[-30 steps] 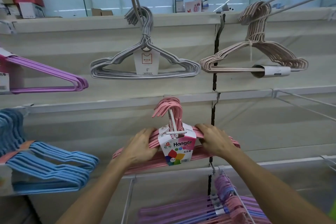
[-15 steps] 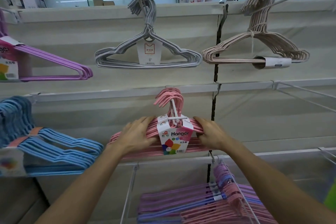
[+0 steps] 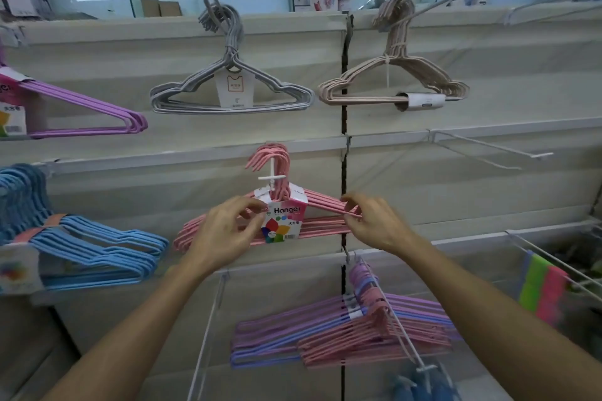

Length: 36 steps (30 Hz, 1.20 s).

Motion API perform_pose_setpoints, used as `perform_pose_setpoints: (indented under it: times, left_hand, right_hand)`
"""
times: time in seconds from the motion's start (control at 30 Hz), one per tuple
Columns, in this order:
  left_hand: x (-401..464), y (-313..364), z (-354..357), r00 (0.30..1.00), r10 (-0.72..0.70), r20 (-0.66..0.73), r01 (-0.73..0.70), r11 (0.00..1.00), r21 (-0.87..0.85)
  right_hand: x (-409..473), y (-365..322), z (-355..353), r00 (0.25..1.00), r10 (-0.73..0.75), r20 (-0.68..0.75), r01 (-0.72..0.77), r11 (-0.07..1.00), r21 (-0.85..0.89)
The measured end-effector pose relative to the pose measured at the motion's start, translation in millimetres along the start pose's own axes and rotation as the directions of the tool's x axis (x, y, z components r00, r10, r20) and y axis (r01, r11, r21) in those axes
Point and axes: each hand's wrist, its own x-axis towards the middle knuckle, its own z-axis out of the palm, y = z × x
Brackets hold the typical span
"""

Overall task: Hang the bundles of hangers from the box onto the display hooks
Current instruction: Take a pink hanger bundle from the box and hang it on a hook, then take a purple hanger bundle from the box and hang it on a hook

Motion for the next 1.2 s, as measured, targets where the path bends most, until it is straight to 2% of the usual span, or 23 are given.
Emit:
perform_pose_setpoints:
  times: [0.17, 0.33, 0.5, 0.63, 0.8, 0.97, 1.2]
  left_hand:
    - [-21, 51, 13, 0.997, -0.008, -0.082, -0.012, 0.969, -0.246]
    - [-33, 106, 38, 0.996, -0.006, -0.088, -0.035, 0.888, -0.459]
    - [-48, 173, 65, 0.998, 0.053, -0.042, -0.067, 0.737, -0.672]
    - [-65, 222, 96, 0.997, 0.079, 0.014, -0.038, 0.616, -0.787]
    - [-92, 291, 146, 0.982, 0.127, 0.137, 0.050, 0.528, -0.848]
    - [-106, 360, 180, 0.946, 0.248, 0.211, 0.078, 0.457, -0.886]
    - [-108, 437, 226, 0.849, 0.437, 0.296, 0.120, 0.386, -0.915]
  right_hand:
    - [-58, 13, -27, 0.993, 0.089, -0.083, -0.086, 0.995, 0.043]
    - [-124, 30, -59, 0.979, 0.161, -0.126, -0.154, 0.986, 0.066]
    - [-198, 47, -89, 0.943, 0.276, -0.187, -0.265, 0.961, 0.085]
    - [-259, 63, -112, 0.915, 0.337, -0.222, -0.330, 0.942, 0.068]
    - [-339, 93, -138, 0.877, 0.415, -0.243, -0.417, 0.908, 0.046]
    - [-404, 125, -157, 0.799, 0.532, -0.282, -0.540, 0.840, 0.052]
    - [-477, 159, -173, 0.634, 0.707, -0.314, -0.721, 0.687, 0.091]
